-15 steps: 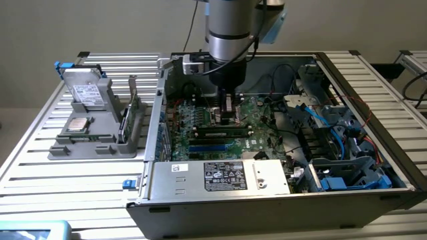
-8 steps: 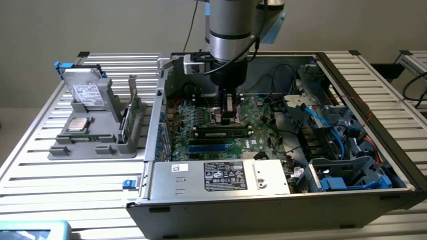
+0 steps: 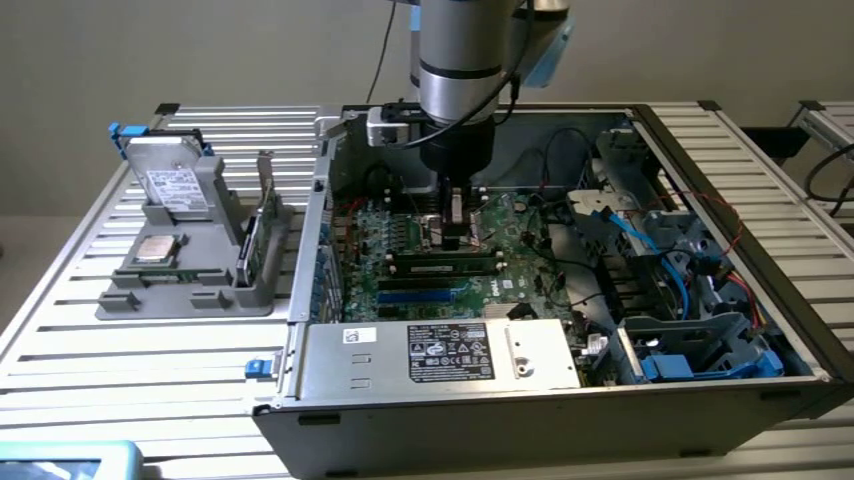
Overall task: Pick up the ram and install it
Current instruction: 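Press down the ram until it locks into place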
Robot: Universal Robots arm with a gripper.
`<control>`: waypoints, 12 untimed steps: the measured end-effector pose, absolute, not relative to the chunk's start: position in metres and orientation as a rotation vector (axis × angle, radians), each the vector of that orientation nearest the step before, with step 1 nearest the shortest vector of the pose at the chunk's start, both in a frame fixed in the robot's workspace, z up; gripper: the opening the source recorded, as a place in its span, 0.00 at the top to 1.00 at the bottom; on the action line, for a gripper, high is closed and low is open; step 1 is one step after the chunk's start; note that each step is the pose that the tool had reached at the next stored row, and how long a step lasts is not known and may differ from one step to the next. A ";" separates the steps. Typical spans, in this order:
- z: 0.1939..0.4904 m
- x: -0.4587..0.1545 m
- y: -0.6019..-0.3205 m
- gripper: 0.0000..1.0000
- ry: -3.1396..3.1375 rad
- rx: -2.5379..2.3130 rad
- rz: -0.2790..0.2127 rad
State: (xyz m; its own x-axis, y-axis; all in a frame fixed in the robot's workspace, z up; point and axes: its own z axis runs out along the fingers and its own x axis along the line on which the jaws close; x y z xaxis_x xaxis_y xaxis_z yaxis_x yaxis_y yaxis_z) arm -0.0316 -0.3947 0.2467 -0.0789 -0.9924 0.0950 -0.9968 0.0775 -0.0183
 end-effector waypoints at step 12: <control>0.246 -0.032 -0.395 0.89 -2.429 1.890 0.114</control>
